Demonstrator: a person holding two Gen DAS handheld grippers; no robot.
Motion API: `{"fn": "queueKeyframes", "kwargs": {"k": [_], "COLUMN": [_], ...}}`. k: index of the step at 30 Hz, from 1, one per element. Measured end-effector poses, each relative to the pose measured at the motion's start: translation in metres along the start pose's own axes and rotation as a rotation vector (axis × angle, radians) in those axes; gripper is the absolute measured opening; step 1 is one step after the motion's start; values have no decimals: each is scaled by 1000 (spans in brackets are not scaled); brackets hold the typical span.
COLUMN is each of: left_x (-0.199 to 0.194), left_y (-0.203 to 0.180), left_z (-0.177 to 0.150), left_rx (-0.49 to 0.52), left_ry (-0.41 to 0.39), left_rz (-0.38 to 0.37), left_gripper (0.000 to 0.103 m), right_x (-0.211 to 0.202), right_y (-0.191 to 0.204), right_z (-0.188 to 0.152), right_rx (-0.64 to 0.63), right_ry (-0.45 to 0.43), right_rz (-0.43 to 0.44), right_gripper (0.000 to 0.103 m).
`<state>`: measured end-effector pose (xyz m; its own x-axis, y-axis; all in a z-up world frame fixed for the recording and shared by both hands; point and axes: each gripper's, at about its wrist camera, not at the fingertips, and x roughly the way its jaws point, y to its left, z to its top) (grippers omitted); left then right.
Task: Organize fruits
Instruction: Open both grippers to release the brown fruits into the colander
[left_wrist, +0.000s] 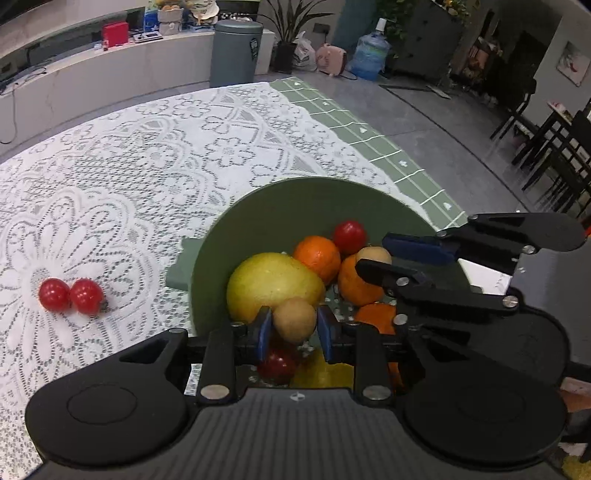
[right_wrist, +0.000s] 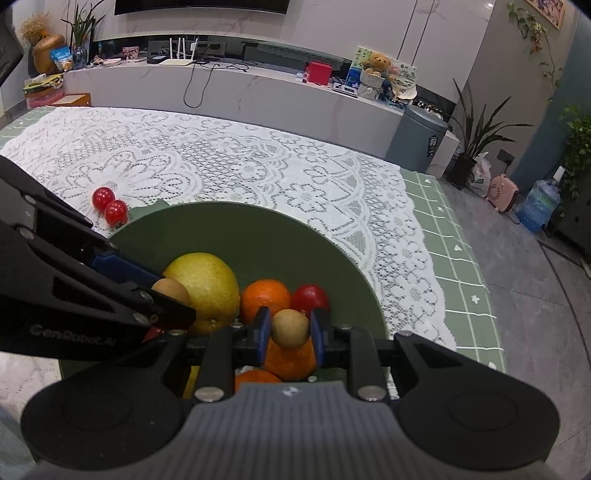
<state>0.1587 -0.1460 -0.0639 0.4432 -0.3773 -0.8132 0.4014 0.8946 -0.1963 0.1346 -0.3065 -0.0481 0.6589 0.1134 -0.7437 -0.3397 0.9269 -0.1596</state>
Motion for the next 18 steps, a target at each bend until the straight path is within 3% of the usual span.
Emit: {"fn": "queueKeyframes", "kwargs": {"k": [7, 15, 18], "left_x": [-2, -14, -21], "left_y": [6, 12, 12], "left_z": [-3, -5, -6], "left_rx": [-28, -56, -66], "left_ry": [-2, -28, -33], "left_rz": [2, 7, 6], "left_gripper": [31, 45, 46], "right_x": [5, 1, -2], "right_y": [3, 3, 3], "right_z": [5, 7, 8], "right_rx": [-18, -11, 2], "right_ry": [6, -1, -6], "right_rz": [10, 7, 0], "right_gripper": [20, 20, 29]}}
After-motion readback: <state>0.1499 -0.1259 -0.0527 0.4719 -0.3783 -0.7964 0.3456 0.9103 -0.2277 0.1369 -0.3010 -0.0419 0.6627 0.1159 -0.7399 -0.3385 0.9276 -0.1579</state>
